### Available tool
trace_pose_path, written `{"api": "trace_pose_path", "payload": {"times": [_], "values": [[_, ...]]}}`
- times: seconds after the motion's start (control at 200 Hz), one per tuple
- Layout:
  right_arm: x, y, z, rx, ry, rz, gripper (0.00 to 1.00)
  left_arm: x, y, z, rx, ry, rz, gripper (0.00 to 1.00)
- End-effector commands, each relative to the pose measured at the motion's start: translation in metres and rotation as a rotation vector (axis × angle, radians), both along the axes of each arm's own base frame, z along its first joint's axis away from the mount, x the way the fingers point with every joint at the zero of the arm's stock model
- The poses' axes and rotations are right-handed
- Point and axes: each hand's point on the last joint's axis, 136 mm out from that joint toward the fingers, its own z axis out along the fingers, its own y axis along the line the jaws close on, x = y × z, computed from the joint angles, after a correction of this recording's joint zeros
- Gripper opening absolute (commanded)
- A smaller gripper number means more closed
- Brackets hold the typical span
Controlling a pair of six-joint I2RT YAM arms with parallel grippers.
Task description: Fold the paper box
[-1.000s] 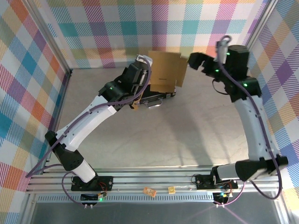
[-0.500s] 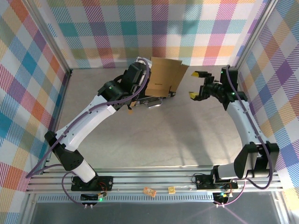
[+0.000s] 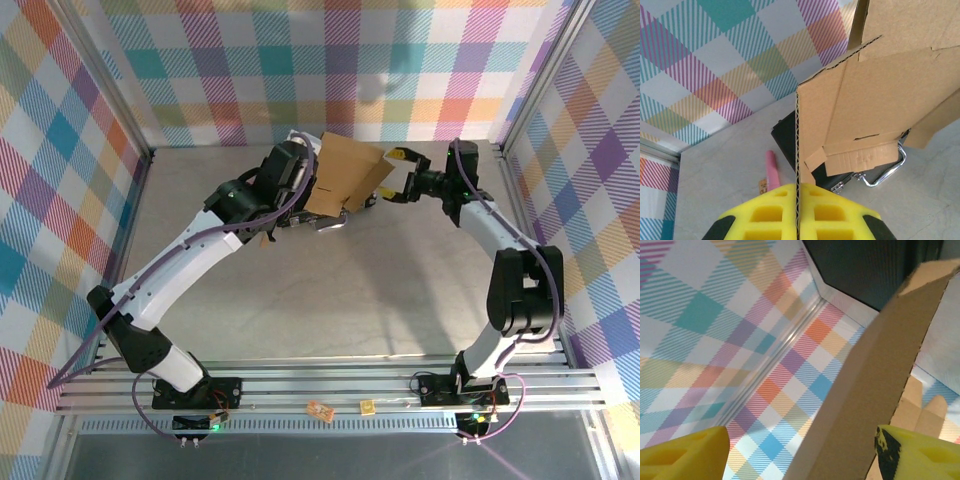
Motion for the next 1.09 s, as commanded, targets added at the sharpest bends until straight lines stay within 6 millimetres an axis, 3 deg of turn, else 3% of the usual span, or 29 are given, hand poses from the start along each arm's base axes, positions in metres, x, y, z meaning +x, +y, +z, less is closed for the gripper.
{"api": "trace_pose_path", "payload": {"times": [0.0, 0.3, 0.5, 0.67, 0.8, 0.91, 0.95, 0.97, 1.045, 1.09], "values": [[-0.020, 0.006, 0.017, 0.133, 0.160, -0.010, 0.74, -0.002, 0.008, 0.021, -0.065, -0.055, 0.024, 0.00], [-0.055, 0.010, -0.007, 0.120, 0.236, 0.014, 0.77, -0.003, 0.011, 0.020, -0.067, -0.056, 0.024, 0.00], [-0.047, 0.020, -0.001, 0.145, 0.215, 0.024, 0.79, -0.003, 0.008, 0.020, -0.078, -0.052, 0.013, 0.00], [-0.027, 0.026, 0.005, 0.156, 0.189, -0.004, 0.72, -0.008, 0.007, 0.021, -0.109, -0.051, -0.005, 0.00], [-0.004, 0.023, 0.002, 0.150, 0.175, -0.072, 0.51, -0.015, 0.006, 0.018, -0.158, -0.039, -0.031, 0.00], [0.008, 0.011, 0.006, 0.120, 0.148, -0.177, 0.01, -0.025, 0.008, 0.012, -0.216, -0.008, -0.043, 0.00], [0.004, 0.002, 0.008, 0.073, 0.148, -0.212, 0.00, -0.029, 0.012, 0.007, -0.249, 0.021, -0.037, 0.00], [0.000, -0.003, 0.009, 0.034, 0.151, -0.224, 0.00, -0.030, 0.014, 0.004, -0.267, 0.037, -0.031, 0.08], [-0.024, -0.032, 0.018, -0.174, 0.142, -0.264, 0.00, -0.038, 0.025, -0.001, -0.340, 0.071, 0.000, 0.63], [-0.039, -0.050, 0.027, -0.314, 0.121, -0.276, 0.00, -0.045, 0.031, -0.003, -0.384, 0.085, 0.017, 0.81]]}}
